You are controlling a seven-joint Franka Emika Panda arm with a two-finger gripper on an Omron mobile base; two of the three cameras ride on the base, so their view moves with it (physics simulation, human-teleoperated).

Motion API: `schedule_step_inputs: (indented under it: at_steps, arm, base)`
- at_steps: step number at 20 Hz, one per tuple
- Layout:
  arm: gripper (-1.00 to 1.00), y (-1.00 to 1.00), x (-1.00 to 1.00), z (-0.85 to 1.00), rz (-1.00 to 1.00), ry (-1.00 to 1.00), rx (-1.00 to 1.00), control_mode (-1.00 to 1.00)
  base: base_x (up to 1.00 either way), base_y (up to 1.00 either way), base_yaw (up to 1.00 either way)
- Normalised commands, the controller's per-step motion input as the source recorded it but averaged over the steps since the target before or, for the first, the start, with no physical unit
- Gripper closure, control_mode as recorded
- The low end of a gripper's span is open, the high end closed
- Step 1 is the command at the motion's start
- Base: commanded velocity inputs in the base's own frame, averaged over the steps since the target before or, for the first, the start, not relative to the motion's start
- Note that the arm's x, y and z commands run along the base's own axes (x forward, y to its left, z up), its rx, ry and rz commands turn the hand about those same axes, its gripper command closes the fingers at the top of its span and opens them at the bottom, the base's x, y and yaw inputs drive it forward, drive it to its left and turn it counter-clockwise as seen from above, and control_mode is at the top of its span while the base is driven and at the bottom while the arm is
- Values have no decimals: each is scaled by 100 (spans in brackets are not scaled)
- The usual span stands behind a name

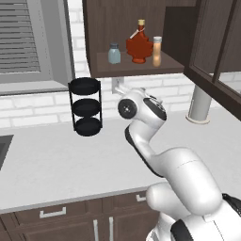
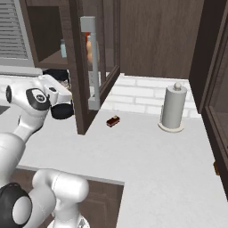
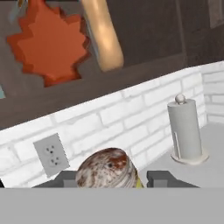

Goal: Put the shaker and condiment bottle from the counter next to their counterparts in the cabinet.

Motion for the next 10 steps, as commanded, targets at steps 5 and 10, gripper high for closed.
schedule_step_inputs:
  at_steps: [5, 10]
  arm:
    - [100, 0, -1, 57, 16, -21, 0, -100]
    - [100, 0, 0, 66, 15, -16, 6, -100]
  base:
    - [0, 0, 0]
    - [0, 0, 0]
